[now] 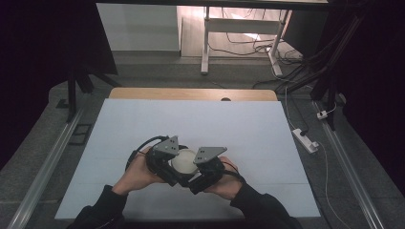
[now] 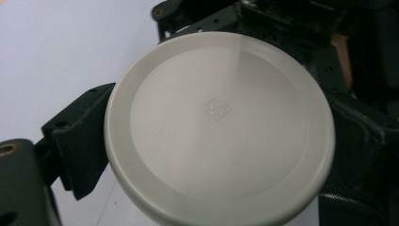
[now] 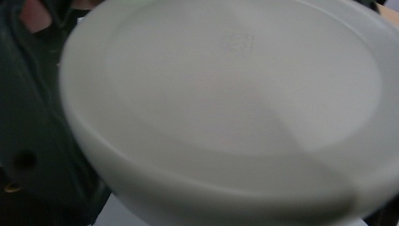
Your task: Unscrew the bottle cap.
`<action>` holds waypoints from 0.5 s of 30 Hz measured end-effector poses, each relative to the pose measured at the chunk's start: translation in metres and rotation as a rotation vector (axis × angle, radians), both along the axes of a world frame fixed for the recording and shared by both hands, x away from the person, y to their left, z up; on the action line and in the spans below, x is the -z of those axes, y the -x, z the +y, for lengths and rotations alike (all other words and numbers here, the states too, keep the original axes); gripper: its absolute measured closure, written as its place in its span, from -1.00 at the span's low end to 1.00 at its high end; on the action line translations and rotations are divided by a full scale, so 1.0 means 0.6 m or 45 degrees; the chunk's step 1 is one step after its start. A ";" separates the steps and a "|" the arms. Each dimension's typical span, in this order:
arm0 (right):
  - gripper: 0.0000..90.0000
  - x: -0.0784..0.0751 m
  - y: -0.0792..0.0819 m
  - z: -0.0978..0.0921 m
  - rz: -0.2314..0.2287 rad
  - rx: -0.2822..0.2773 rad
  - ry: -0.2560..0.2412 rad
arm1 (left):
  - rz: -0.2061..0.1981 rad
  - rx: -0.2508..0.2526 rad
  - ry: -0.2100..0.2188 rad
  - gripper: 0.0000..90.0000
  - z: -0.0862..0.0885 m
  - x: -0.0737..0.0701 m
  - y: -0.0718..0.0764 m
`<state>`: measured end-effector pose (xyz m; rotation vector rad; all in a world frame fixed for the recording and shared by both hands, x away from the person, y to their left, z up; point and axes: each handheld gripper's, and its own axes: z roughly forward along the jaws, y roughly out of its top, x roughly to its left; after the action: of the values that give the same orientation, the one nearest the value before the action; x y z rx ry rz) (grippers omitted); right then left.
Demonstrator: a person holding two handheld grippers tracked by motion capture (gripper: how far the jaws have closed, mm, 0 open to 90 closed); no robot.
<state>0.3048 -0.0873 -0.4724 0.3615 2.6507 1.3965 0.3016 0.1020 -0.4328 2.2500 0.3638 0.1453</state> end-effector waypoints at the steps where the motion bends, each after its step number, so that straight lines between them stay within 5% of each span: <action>1: -0.85 0.001 -0.001 0.000 -0.001 0.017 0.003 | -0.001 -0.029 -0.006 -0.83 -0.003 0.000 0.001; 7: -0.85 0.002 -0.007 -0.004 -0.001 0.077 0.008 | 0.013 -0.146 0.018 -0.82 -0.011 0.000 0.001; 15: -0.85 0.005 -0.008 -0.003 0.001 0.078 0.021 | 0.011 -0.149 0.041 -0.82 -0.007 -0.006 0.003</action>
<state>0.3096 -0.0889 -0.4755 0.4373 2.6264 1.3561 0.2999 0.0976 -0.4292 2.1987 0.4993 0.1894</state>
